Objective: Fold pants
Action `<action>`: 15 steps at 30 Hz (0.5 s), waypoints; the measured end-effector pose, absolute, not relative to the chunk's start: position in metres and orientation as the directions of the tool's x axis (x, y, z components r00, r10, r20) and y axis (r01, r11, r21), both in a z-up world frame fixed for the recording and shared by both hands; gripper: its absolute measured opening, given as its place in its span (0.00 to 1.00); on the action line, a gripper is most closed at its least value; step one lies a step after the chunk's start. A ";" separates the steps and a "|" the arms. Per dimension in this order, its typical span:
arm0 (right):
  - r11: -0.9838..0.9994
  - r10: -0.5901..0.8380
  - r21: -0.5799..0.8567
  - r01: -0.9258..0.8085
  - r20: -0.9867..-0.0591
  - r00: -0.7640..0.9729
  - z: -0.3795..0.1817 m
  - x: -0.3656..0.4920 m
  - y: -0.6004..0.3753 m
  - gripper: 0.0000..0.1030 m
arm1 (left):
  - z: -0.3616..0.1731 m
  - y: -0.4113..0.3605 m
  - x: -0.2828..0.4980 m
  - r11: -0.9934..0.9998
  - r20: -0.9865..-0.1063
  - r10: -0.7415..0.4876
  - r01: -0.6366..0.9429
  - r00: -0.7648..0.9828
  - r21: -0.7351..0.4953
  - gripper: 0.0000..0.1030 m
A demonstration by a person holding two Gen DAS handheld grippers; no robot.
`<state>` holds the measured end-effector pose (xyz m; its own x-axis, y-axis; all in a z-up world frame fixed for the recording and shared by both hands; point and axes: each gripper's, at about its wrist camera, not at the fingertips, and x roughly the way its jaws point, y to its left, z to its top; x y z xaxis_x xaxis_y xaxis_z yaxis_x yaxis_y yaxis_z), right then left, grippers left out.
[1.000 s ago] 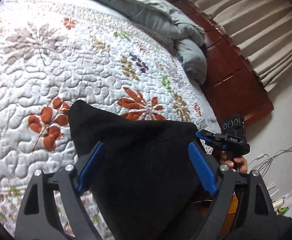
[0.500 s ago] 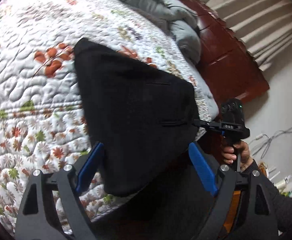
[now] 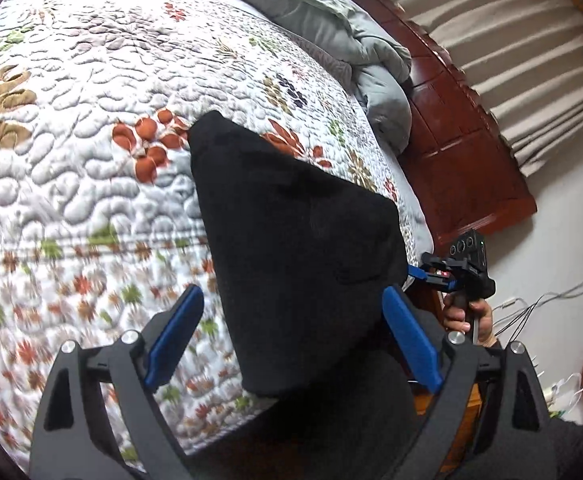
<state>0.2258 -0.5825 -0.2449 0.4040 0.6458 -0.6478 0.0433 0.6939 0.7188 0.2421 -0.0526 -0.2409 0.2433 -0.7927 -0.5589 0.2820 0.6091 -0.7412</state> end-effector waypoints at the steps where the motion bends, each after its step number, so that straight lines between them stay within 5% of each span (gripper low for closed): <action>1: 0.684 0.658 0.729 0.041 -0.640 0.398 -0.244 0.231 -0.582 0.81 | -0.242 -0.052 0.247 0.608 -0.561 -0.793 0.272 0.237 -0.746 0.89; 15: 0.663 0.728 0.748 0.027 -0.652 0.210 -0.276 0.288 -0.540 0.82 | -0.275 -0.075 0.299 0.556 -0.545 -0.831 0.126 0.112 -0.821 0.89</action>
